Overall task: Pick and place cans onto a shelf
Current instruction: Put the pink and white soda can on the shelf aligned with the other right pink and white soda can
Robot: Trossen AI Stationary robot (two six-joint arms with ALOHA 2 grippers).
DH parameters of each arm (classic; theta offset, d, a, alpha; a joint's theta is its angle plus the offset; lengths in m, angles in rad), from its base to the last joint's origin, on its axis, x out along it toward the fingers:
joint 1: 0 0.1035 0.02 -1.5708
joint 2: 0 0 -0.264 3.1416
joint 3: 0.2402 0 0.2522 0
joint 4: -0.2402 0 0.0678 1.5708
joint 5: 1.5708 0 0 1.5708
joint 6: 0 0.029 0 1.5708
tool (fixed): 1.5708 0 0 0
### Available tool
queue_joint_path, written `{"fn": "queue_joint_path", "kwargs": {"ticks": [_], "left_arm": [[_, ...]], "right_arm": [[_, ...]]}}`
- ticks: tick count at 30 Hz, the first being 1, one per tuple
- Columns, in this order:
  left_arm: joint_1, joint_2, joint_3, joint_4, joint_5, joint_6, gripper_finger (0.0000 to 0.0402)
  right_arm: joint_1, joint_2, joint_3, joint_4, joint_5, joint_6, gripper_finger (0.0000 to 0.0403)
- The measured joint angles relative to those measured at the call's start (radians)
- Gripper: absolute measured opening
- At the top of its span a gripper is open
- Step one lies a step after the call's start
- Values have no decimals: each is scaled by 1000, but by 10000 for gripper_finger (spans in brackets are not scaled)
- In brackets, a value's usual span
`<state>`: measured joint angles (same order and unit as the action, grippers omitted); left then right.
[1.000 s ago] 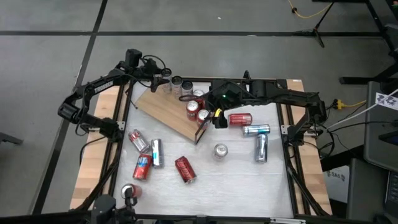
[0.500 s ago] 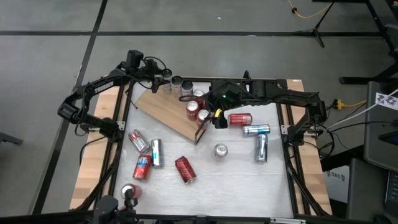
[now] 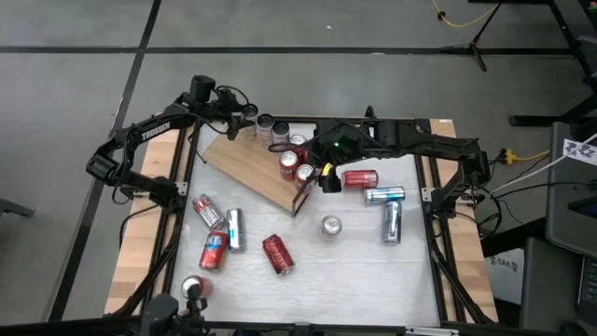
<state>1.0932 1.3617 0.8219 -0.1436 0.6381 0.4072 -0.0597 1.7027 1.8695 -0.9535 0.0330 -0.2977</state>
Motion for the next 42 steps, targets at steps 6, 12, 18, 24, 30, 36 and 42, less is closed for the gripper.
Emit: {"fn": "queue_joint_path", "kwargs": {"ticks": [6,12,18,24,30,36,42], "left_arm": [[-30,0,-1,-5,-67,-1,236],[-41,0,-1,-5,-89,-11,237],[-41,0,-2,-5,-90,-8,257],[-41,1,-2,-5,-94,-8,269],[-41,1,-2,-5,-95,-8,271],[-41,1,-2,-4,-96,-7,271],[-41,1,-3,-4,-97,-5,276]], "right_arm": [[0,0,0,0,0,0,390],[0,0,0,0,0,0,390],[0,0,0,0,0,0,390],[0,0,0,0,0,-1,390],[0,0,0,0,0,-26,390],[0,0,0,0,0,-26,390],[0,0,0,0,0,-26,390]]}}
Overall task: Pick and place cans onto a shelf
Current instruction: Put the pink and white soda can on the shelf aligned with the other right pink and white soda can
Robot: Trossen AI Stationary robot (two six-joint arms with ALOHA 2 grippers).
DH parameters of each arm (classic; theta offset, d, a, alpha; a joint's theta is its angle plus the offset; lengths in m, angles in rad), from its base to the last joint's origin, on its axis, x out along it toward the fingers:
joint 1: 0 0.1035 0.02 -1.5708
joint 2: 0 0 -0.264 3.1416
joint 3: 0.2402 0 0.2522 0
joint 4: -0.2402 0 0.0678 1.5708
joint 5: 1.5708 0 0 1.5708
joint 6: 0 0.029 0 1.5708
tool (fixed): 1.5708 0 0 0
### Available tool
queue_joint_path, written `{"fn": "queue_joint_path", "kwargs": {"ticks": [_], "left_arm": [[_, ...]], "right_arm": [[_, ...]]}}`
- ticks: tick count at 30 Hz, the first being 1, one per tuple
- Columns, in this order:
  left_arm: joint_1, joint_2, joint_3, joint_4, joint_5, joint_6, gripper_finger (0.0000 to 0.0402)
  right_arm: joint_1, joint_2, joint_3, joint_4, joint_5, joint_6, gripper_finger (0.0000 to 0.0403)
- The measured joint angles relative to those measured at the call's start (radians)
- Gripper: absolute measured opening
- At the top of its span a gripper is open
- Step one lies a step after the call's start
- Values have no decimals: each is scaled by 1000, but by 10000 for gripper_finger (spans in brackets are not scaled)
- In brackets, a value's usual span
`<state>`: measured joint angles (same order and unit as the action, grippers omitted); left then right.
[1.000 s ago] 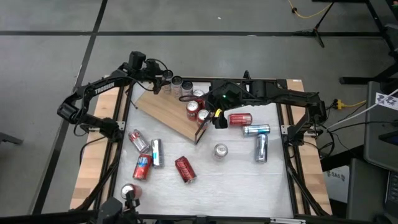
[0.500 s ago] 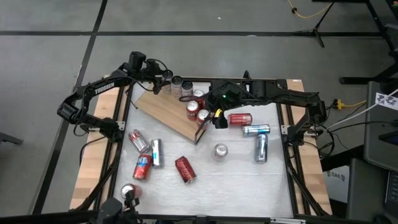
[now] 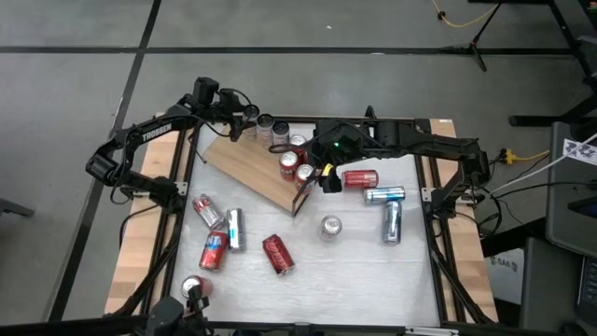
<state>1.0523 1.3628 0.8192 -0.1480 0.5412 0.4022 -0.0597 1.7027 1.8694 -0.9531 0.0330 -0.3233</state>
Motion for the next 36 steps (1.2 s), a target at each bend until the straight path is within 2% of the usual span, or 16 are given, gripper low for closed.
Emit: {"fn": "queue_joint_path", "kwargs": {"ticks": [11,26,36], "left_arm": [[0,0,0,1,-8,8,322],[-13,-6,-1,10,-8,-9,321],[-19,-107,-5,0,-30,-45,322]], "right_arm": [[0,0,0,1,0,0,390],[0,0,0,1,0,0,390],[0,0,0,1,0,0,390]]}}
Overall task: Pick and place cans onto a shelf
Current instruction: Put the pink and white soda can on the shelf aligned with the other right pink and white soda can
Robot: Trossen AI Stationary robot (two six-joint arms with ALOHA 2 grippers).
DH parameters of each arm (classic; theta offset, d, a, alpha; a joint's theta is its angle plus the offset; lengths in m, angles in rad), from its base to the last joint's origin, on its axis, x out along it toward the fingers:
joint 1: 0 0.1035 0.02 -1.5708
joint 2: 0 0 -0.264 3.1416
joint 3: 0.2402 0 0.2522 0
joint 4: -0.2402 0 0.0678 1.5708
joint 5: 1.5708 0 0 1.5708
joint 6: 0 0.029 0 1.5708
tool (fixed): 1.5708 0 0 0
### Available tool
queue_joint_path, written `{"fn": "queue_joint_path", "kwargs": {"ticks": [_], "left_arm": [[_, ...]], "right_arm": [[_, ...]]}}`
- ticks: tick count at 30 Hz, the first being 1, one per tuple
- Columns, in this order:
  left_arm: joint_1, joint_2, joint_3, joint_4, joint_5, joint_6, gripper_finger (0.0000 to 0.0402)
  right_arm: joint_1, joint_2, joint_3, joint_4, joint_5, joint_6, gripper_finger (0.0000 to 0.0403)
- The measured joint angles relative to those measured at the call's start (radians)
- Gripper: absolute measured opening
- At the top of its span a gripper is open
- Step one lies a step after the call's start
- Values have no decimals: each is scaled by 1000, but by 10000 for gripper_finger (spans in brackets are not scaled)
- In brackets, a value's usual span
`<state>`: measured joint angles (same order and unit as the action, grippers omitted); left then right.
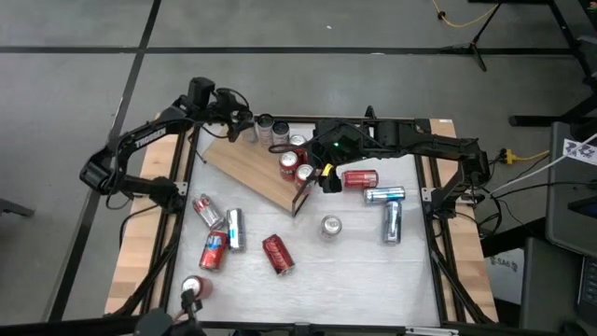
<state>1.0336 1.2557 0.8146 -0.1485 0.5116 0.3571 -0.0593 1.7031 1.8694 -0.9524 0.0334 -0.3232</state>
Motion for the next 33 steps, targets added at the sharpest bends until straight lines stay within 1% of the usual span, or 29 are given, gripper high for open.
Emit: {"fn": "queue_joint_path", "kwargs": {"ticks": [6,10,14,16,18,21,23,25,29,33], "left_arm": [[0,-44,1,7,-21,0,322],[-1,-69,3,42,-21,-65,322],[0,-106,3,60,-26,-88,322],[0,-128,3,59,-48,-96,322],[0,-155,3,52,-96,-127,322],[0,-199,5,16,-213,-167,322],[0,-229,5,-41,-309,-171,322],[-1,-257,5,-109,-383,-172,322],[-14,-288,5,-257,-466,-172,322],[-47,-282,5,-321,-509,-172,322]], "right_arm": [[0,0,0,0,0,0,390],[0,0,0,0,0,0,390],[0,0,0,0,0,0,390],[0,0,0,0,0,0,390],[0,0,0,0,0,0,390],[0,0,0,0,0,0,390],[0,0,0,0,0,0,390],[0,0,0,0,0,0,390],[0,0,0,0,0,0,390],[0,0,0,8,0,0,390]]}}
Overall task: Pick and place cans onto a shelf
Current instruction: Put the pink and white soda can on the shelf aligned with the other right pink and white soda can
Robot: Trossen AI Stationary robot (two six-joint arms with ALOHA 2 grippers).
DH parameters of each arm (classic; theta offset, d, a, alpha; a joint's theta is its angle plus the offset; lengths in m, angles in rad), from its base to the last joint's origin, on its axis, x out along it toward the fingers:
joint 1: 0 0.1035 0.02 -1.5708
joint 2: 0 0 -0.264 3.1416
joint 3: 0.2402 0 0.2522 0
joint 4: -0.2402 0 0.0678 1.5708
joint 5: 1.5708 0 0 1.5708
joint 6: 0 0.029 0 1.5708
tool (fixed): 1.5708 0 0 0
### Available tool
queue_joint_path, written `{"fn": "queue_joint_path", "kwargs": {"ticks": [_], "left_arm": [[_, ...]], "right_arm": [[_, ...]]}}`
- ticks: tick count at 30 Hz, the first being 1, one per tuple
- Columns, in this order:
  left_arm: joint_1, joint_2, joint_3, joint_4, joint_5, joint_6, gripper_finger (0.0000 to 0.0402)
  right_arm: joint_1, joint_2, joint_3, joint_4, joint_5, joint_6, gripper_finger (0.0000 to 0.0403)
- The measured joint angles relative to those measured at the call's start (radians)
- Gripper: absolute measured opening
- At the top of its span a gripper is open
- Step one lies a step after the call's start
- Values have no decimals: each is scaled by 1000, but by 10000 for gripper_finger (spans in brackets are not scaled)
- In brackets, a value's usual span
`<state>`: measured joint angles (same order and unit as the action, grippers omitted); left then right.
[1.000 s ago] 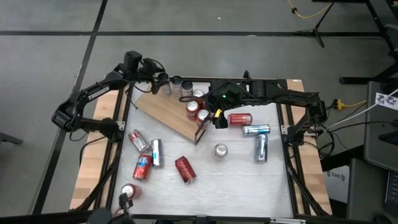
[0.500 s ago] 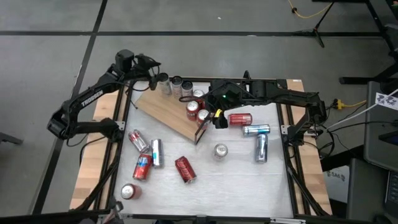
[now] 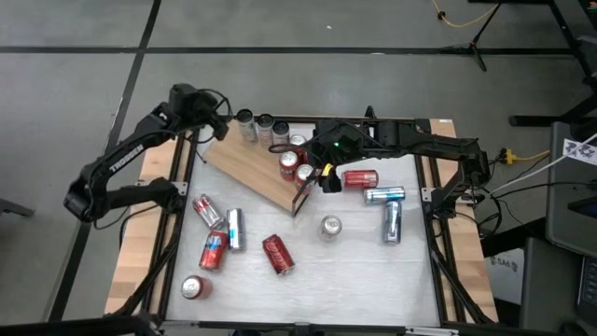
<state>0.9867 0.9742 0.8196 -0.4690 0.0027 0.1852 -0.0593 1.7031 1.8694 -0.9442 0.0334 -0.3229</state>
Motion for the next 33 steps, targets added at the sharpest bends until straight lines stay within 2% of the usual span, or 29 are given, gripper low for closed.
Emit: {"fn": "queue_joint_path", "kwargs": {"ticks": [9,21,33], "left_arm": [[-78,76,0,17,-177,-2,322],[-157,153,0,70,-175,-2,322],[-190,159,0,76,-177,0,322]], "right_arm": [[0,0,0,1,0,0,390],[0,0,0,1,0,0,390],[0,0,0,-1,0,0,390]]}}
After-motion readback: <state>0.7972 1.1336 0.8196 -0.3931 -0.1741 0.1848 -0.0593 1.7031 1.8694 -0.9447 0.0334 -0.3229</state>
